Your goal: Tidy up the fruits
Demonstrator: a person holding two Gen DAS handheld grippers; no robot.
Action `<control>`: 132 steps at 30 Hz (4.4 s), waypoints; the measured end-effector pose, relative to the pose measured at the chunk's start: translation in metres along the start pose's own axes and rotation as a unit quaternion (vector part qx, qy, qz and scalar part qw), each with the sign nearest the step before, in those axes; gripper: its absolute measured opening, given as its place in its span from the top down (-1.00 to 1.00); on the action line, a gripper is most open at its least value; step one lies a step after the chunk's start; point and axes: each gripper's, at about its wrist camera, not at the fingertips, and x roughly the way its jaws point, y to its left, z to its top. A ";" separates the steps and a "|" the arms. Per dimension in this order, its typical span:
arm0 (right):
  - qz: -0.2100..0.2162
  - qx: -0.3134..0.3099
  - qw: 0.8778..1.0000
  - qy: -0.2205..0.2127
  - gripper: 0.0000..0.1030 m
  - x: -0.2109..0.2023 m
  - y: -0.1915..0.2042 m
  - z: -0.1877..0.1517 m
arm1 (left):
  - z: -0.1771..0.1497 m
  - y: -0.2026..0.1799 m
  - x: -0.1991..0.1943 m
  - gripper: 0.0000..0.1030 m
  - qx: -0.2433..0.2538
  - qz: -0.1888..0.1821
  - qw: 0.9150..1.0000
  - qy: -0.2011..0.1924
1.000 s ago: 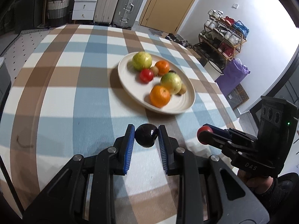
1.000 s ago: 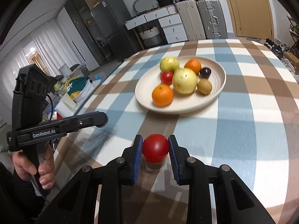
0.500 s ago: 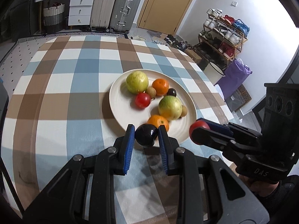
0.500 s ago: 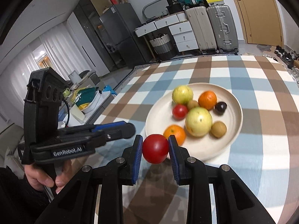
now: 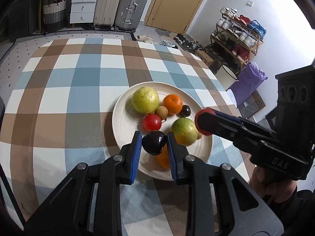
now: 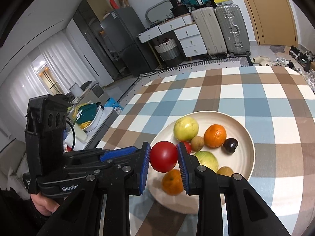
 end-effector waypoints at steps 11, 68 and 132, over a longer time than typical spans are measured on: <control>0.009 0.007 1.000 0.018 0.45 0.024 -0.011 0.007 | 0.007 0.008 0.023 0.56 0.000 -0.010 1.000 0.017; -0.086 -0.069 0.977 -0.185 -0.51 -0.094 0.026 -0.070 | -0.070 -0.053 -0.094 -0.93 0.070 0.123 0.967 -0.210; -0.186 -0.123 0.951 -0.215 -0.99 -0.089 0.024 -0.116 | -0.136 -0.034 -0.090 -1.00 0.078 0.192 0.929 -0.307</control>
